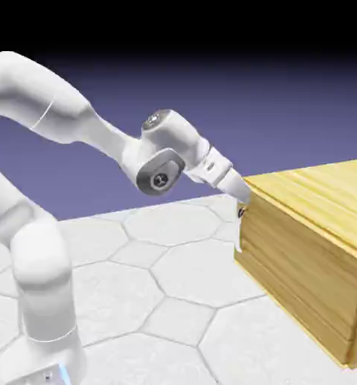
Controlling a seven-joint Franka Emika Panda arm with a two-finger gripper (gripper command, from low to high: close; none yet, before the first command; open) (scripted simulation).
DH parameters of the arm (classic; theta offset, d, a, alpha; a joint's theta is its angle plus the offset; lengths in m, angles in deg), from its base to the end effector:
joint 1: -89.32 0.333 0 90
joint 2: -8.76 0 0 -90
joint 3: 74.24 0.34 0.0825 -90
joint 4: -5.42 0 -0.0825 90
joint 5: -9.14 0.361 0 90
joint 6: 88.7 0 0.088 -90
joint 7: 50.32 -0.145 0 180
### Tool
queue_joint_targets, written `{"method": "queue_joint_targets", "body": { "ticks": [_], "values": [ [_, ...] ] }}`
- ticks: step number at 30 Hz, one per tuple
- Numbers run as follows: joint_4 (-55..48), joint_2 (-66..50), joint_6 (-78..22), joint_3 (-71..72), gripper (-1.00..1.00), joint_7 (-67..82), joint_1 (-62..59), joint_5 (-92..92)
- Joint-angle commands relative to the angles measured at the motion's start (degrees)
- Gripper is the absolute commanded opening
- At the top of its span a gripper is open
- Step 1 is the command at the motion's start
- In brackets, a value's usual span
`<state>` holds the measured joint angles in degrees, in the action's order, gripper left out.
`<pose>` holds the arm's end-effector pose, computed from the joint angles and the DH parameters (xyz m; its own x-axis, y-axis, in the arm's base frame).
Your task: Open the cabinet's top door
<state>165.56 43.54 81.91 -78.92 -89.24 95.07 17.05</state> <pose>0.3811 -0.0027 0.4765 0.5188 -0.7324 0.4409 -0.4795 -0.6763 -0.5592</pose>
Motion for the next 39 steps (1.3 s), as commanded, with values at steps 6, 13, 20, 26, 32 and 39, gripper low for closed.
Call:
{"method": "queue_joint_targets", "body": {
  "ticks": [6, 13, 20, 26, 32, 39],
  "values": [
    [-1.91, 4.73, -7.56, -10.44, 1.0, 6.15, 11.37, 14.96],
    [-4.14, 10.25, -16.38, -22.62, 1.0, 13.33, 24.64, 32.4],
    [-6.38, 15.77, -25.2, -34.79, 1.0, 20.5, 37.9, 49.85],
    [-8.29, 20.5, -32.76, -45.23, 1.0, 26.66, 49.27, 64.8],
    [-10.2, 25.23, -40.32, -55.67, 1.0, 32.81, 60.64, 79.75],
    [-12.43, 30.75, -49.14, -67.85, 1.0, 39.98, 73.91, 97.2]
  ]
}}
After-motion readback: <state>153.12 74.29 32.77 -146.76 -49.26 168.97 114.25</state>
